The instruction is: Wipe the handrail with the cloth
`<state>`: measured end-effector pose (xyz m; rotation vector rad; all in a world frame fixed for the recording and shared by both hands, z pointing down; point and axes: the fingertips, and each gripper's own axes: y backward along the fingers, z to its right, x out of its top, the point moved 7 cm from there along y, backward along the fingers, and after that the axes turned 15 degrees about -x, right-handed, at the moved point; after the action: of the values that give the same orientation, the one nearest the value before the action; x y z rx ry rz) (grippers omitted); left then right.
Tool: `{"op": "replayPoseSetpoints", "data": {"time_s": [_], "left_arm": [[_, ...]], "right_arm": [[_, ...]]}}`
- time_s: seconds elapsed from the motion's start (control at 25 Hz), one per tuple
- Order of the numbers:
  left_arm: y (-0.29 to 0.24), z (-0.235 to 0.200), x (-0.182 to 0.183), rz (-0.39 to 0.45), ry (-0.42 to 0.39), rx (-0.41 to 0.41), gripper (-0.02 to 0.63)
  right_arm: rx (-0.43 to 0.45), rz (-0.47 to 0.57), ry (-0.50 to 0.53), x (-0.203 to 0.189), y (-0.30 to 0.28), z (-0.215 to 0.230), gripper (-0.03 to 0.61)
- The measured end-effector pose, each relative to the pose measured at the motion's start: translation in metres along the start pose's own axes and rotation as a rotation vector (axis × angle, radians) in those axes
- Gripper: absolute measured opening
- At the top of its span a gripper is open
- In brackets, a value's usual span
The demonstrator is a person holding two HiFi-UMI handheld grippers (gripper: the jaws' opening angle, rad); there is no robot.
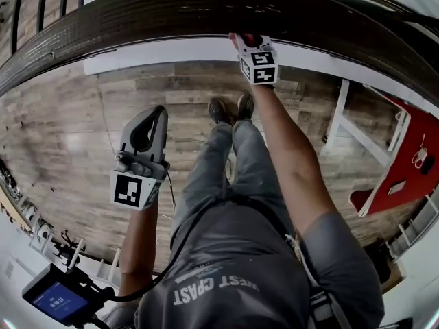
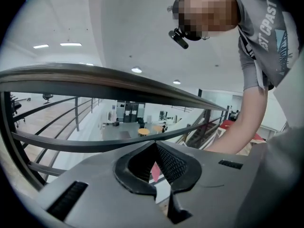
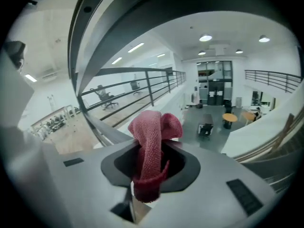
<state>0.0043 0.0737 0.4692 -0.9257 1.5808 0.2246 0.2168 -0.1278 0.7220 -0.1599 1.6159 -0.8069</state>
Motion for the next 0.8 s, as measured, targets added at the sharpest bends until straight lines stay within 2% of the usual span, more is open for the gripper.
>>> {"op": "replayPoseSetpoints", "data": {"time_s": [0.04,0.12,0.24,0.36,0.44,0.52,0.6,0.64,0.72,0.8], "left_arm": [[-0.003,0.004,0.003,-0.005,-0.006,-0.003,0.006],[-0.012,0.02,0.01,-0.007,-0.019,-0.003,0.006],[-0.023,0.054,0.022,-0.005,-0.04,-0.002,0.006],[-0.032,0.078,0.03,-0.017,-0.064,0.002,0.006],[-0.036,0.079,0.034,-0.012,-0.061,0.021,0.006],[-0.038,0.077,0.037,-0.007,-0.056,0.04,0.006],[-0.041,0.074,0.037,-0.015,-0.056,0.051,0.006],[-0.043,0.073,0.036,-0.022,-0.054,0.052,0.006],[-0.049,0.071,0.036,-0.034,-0.048,0.052,0.006],[-0.054,0.069,0.039,-0.034,-0.049,0.053,0.006]], "right_arm": [[0.033,-0.006,0.005,0.006,-0.002,-0.014,0.081],[0.005,0.016,-0.031,0.011,0.01,-0.003,0.081],[-0.178,0.068,-0.088,0.0,0.057,0.084,0.081],[-0.364,0.032,-0.107,-0.029,0.098,0.194,0.081],[-0.405,-0.012,-0.112,-0.045,0.104,0.238,0.081],[-0.385,-0.01,-0.118,-0.048,0.096,0.242,0.081],[-0.334,0.008,-0.153,-0.042,0.078,0.214,0.081],[-0.281,0.012,-0.16,-0.037,0.067,0.191,0.081],[-0.109,-0.002,-0.107,-0.028,0.042,0.131,0.081],[0.088,-0.03,-0.012,-0.017,0.019,0.07,0.081]]}}
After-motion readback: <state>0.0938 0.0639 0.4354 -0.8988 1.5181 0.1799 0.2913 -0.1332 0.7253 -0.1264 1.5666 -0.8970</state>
